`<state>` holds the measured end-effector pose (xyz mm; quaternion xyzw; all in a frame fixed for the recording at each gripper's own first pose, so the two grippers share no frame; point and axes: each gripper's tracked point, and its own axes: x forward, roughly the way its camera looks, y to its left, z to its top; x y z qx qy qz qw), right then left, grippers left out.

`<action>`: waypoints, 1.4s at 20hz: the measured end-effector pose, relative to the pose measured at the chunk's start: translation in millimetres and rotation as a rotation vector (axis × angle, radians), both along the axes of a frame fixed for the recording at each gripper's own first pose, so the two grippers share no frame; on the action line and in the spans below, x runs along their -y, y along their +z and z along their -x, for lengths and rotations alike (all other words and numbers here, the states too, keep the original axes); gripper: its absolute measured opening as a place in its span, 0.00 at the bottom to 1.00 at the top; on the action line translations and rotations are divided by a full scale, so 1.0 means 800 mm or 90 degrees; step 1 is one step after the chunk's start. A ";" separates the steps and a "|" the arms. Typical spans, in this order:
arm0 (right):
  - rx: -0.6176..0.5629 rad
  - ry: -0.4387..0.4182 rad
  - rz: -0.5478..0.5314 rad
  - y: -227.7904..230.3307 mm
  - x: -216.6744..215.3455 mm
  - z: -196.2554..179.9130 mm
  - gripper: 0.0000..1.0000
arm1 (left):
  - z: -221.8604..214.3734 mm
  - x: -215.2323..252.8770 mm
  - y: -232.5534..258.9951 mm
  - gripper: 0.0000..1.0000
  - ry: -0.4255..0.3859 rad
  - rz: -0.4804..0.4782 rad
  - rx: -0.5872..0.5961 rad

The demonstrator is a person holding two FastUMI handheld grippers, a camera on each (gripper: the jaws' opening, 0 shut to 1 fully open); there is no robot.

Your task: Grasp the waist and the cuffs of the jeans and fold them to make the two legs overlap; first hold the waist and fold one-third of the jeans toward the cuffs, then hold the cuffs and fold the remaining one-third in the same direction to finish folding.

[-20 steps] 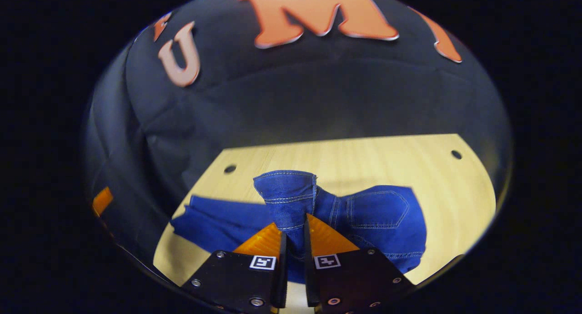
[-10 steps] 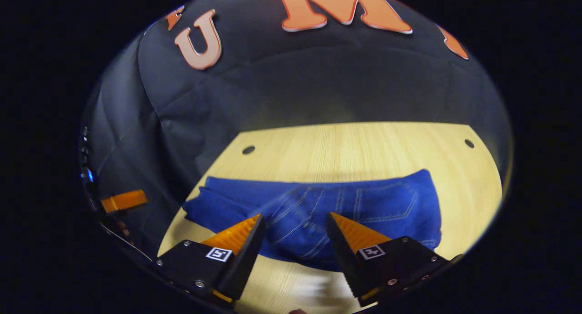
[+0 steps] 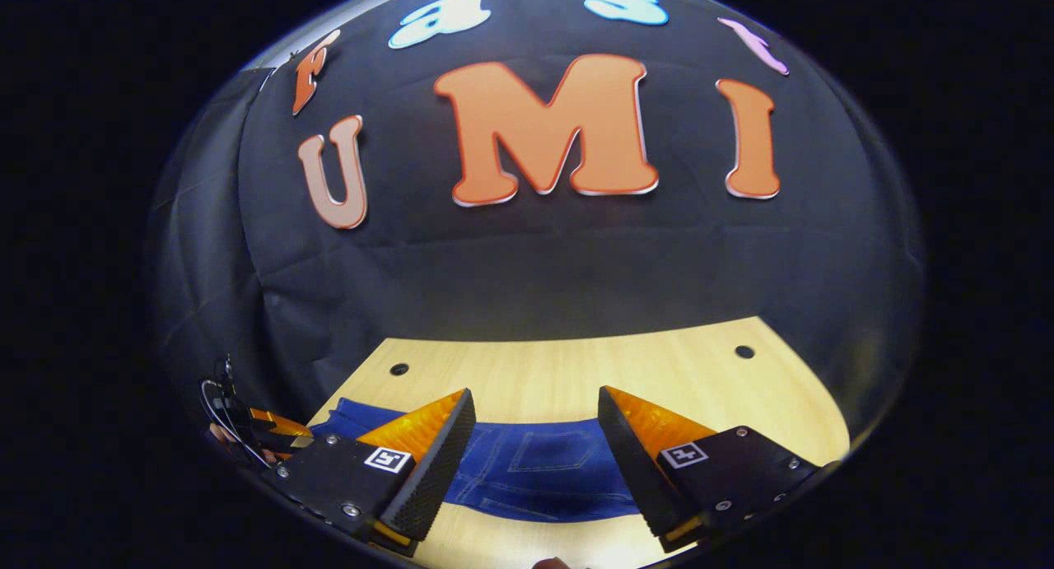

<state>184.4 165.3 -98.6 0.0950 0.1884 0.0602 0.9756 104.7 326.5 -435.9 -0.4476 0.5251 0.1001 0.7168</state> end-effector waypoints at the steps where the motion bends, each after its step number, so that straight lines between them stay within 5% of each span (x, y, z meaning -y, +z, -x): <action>1: 0.009 -0.013 0.003 0.008 0.014 0.005 0.94 | 0.000 -0.003 -0.014 0.98 0.020 0.006 -0.017; 9: 0.022 -0.047 0.025 0.017 0.047 0.022 0.94 | -0.028 -0.014 -0.042 0.94 0.060 -0.053 -0.182; 12: 0.018 -0.029 0.034 0.010 0.042 0.025 0.94 | -0.037 -0.020 -0.051 0.86 0.040 -0.109 -0.274; 16: 0.010 -0.034 0.022 -0.001 0.052 0.026 0.95 | -0.029 -0.013 -0.059 0.80 -0.051 -0.196 -0.415; 20: 0.007 -0.059 0.012 -0.013 0.083 0.032 0.94 | -0.043 -0.006 -0.066 0.74 -0.085 -0.198 -0.425; 22: 0.004 -0.075 -0.001 -0.022 0.102 0.034 0.94 | -0.040 -0.014 -0.066 0.62 -0.089 -0.179 -0.434; 24: -0.006 -0.089 -0.019 -0.036 0.118 0.035 0.95 | -0.045 -0.010 -0.063 0.32 -0.079 -0.159 -0.428; 26: -0.014 -0.101 -0.037 -0.048 0.131 0.035 0.95 | -0.050 -0.008 -0.051 0.29 -0.061 -0.136 -0.392; 27: -0.024 -0.105 -0.043 -0.057 0.136 0.037 0.94 | -0.051 -0.003 -0.064 0.06 -0.058 -0.124 -0.379; 28: -0.029 -0.107 -0.048 -0.062 0.143 0.036 0.94 | -0.055 -0.003 -0.066 0.06 -0.051 -0.121 -0.355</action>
